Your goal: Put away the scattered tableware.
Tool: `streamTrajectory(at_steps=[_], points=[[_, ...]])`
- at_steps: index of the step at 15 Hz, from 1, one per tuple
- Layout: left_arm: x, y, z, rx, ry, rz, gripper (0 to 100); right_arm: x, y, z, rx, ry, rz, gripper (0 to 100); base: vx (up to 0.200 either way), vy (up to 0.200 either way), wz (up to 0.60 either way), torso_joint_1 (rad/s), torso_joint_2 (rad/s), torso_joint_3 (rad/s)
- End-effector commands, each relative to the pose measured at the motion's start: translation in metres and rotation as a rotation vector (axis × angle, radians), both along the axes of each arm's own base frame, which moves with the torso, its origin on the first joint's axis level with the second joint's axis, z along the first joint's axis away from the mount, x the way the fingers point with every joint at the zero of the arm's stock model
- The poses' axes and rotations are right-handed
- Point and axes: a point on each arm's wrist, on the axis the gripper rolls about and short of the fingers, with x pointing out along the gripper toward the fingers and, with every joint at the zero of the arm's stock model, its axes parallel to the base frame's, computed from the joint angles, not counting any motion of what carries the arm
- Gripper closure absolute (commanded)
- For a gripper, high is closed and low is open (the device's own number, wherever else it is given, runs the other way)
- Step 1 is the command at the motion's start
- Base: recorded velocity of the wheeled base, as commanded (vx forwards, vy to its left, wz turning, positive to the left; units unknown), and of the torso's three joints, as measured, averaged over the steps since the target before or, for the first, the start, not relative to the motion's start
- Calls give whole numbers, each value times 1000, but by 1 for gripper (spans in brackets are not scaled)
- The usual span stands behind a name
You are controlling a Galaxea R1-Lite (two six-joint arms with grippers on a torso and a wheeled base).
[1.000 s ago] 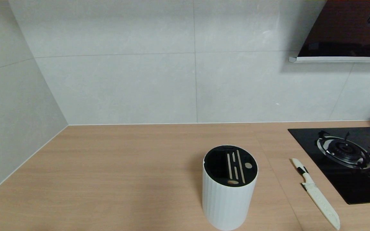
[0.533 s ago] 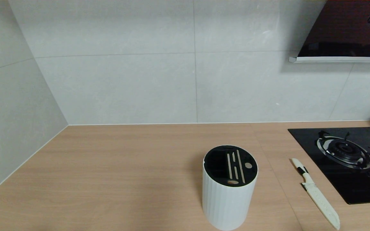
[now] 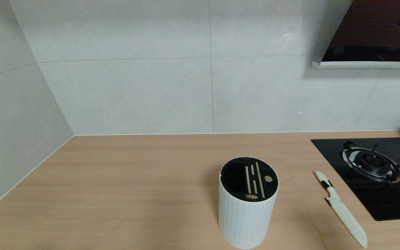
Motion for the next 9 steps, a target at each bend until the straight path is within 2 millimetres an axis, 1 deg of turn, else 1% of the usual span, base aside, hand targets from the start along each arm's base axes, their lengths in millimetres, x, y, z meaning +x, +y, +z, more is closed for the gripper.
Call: streamTrajectory(at_steps=[1, 4, 5, 6, 9], points=[[0, 0, 0, 0, -1, 0, 0, 80, 5, 0, -17, 345, 31, 0, 0, 0, 0, 0, 0, 0], [0, 0, 0, 0, -1, 0, 0, 135, 11, -16, -32, 517, 49, 0, 0, 0, 0, 0, 0, 0], [0, 0, 0, 0, -1, 0, 0, 151, 12, -24, -35, 563, 47, 0, 0, 0, 0, 0, 0, 0], [0, 0, 0, 0, -1, 0, 0, 167, 13, -38, -36, 614, 46, 0, 0, 0, 0, 0, 0, 0], [0, 0, 0, 0, -1, 2, 0, 196, 16, -67, -43, 700, 42, 0, 0, 0, 0, 0, 0, 0]])
